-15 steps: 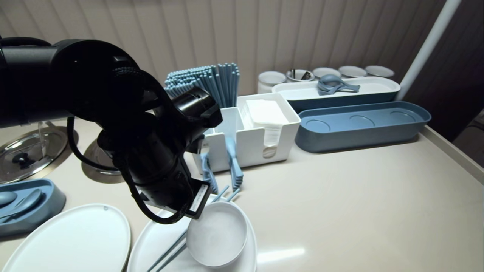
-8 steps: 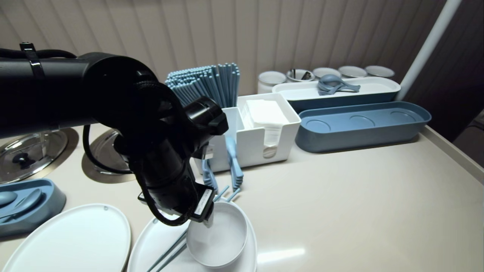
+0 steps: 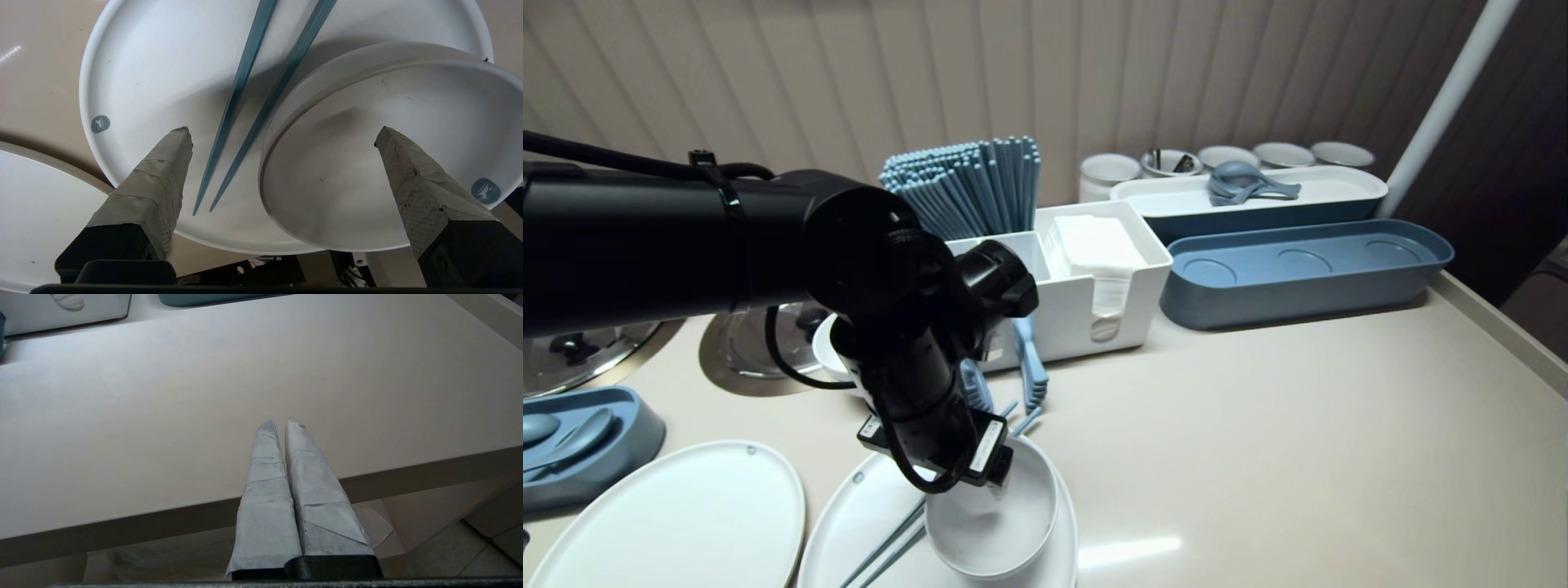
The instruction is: Put the bowl back from the plate
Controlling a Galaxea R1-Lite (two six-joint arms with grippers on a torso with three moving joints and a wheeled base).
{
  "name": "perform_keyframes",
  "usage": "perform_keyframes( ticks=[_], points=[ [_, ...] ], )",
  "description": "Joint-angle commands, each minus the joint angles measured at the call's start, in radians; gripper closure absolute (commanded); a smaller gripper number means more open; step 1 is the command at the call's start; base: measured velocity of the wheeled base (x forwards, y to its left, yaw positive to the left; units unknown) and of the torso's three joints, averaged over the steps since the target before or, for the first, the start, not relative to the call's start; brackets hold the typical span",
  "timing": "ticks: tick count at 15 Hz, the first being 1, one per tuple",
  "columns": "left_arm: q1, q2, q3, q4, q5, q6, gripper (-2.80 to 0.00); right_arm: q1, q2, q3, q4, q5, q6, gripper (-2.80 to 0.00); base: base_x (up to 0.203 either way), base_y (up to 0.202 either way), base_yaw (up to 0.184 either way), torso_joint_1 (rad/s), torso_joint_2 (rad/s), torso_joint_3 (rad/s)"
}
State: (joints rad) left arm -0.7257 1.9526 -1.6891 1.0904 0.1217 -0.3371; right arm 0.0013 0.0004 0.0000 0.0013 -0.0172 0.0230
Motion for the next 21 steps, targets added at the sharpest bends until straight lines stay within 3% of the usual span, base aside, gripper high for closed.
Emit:
perform_keyframes(
  ticks=[1, 3, 4, 16, 21],
  points=[
    [0.002, 0.0, 0.017, -0.004, 0.001, 0.001, -2.8, 0.0, 0.0, 0.0, 0.0, 0.0, 0.0, 0.0, 0.0, 0.0, 0.0, 0.0, 0.0, 0.0],
    [0.002, -0.001, 0.019, -0.004, 0.001, 0.001, -2.8, 0.0, 0.0, 0.0, 0.0, 0.0, 0.0, 0.0, 0.0, 0.0, 0.0, 0.0, 0.0, 0.0],
    [0.002, 0.005, 0.019, -0.004, 0.001, 0.001, 0.0, 0.001, 0.0, 0.0, 0.0, 0.0, 0.0, 0.0, 0.0, 0.0, 0.0, 0.0, 0.0, 0.0],
    [0.002, -0.014, 0.052, 0.0, 0.002, 0.047, 0.0, 0.0, 0.0, 0.0, 0.0, 0.0, 0.0, 0.0, 0.0, 0.0, 0.0, 0.0, 0.0, 0.0],
    [0.002, -0.14, 0.036, 0.0, -0.001, 0.047, 0.0, 0.0, 0.0, 0.0, 0.0, -0.001, 0.0, 0.0, 0.0, 0.0, 0.0, 0.0, 0.0, 0.0]
  ],
)
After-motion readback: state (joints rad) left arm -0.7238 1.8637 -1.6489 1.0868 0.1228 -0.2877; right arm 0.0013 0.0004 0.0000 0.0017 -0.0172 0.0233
